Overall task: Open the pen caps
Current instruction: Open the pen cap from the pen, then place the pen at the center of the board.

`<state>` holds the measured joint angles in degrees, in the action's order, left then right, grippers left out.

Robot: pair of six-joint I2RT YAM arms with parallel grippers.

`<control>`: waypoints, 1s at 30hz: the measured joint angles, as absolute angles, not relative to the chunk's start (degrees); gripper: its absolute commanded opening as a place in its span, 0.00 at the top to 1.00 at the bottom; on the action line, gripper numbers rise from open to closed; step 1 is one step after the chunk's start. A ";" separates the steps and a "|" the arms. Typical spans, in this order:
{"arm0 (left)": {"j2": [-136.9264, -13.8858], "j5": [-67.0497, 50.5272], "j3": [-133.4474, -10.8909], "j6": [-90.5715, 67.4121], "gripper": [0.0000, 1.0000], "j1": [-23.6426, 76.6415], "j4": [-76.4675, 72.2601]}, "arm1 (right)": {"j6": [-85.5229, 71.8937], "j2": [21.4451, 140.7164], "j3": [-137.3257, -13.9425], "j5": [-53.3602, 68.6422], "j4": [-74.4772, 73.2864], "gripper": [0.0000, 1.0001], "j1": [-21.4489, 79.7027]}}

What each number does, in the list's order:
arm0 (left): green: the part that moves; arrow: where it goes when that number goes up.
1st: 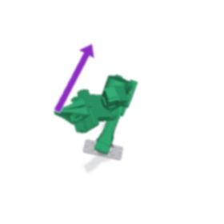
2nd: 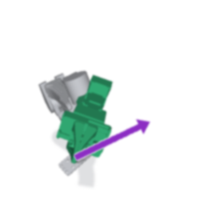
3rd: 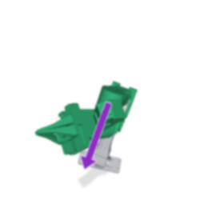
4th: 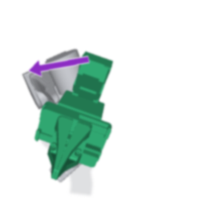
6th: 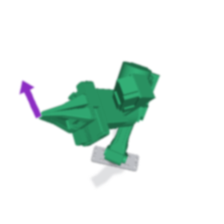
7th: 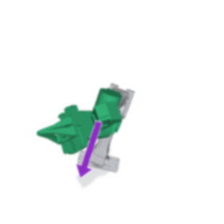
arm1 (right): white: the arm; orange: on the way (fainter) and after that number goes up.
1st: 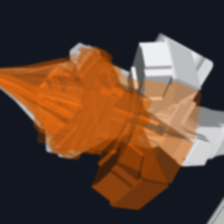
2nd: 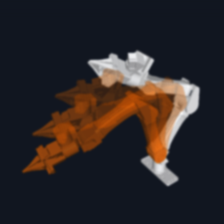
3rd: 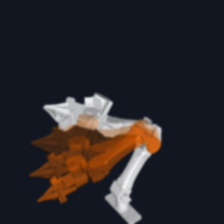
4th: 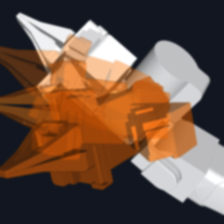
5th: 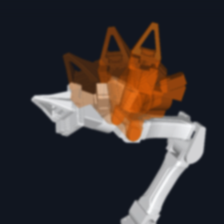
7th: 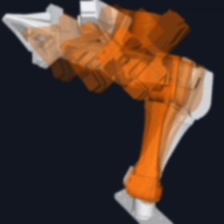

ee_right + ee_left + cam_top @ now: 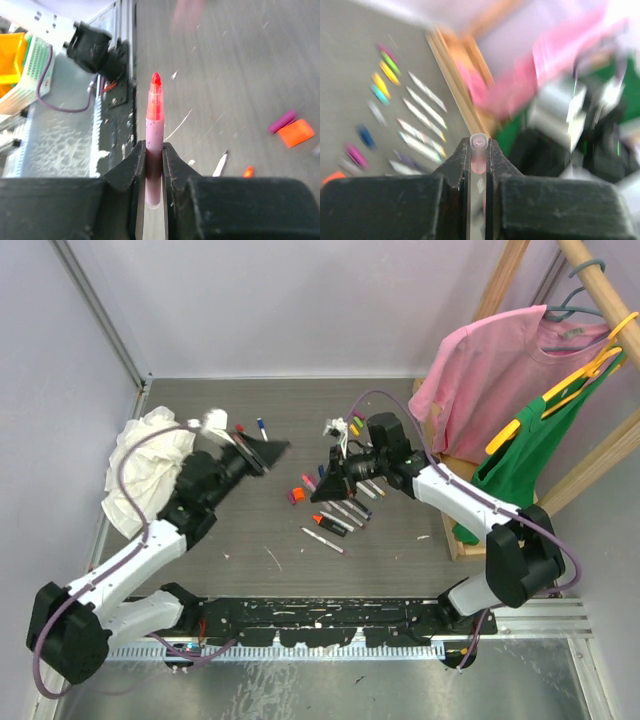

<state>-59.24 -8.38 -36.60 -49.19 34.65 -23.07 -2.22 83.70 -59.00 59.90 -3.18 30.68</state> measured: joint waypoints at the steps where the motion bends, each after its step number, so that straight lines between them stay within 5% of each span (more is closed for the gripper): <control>1: -58.92 -6.74 -37.78 -49.06 1.00 32.25 -22.87 | -1.67 83.81 -58.87 60.42 -5.61 0.99 30.87; 10: -49.21 3.38 -39.66 -51.72 1.00 17.15 -23.46 | 2.07 85.67 -56.99 56.84 -16.58 0.99 36.42; 30: -36.56 4.80 -17.74 -57.54 1.00 16.43 2.52 | 6.13 98.45 -62.17 23.07 -26.98 0.92 52.23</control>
<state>-36.56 4.80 -17.74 -57.54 16.43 2.52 6.13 98.45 -62.17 23.07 -26.98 52.23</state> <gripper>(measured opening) 0.064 0.196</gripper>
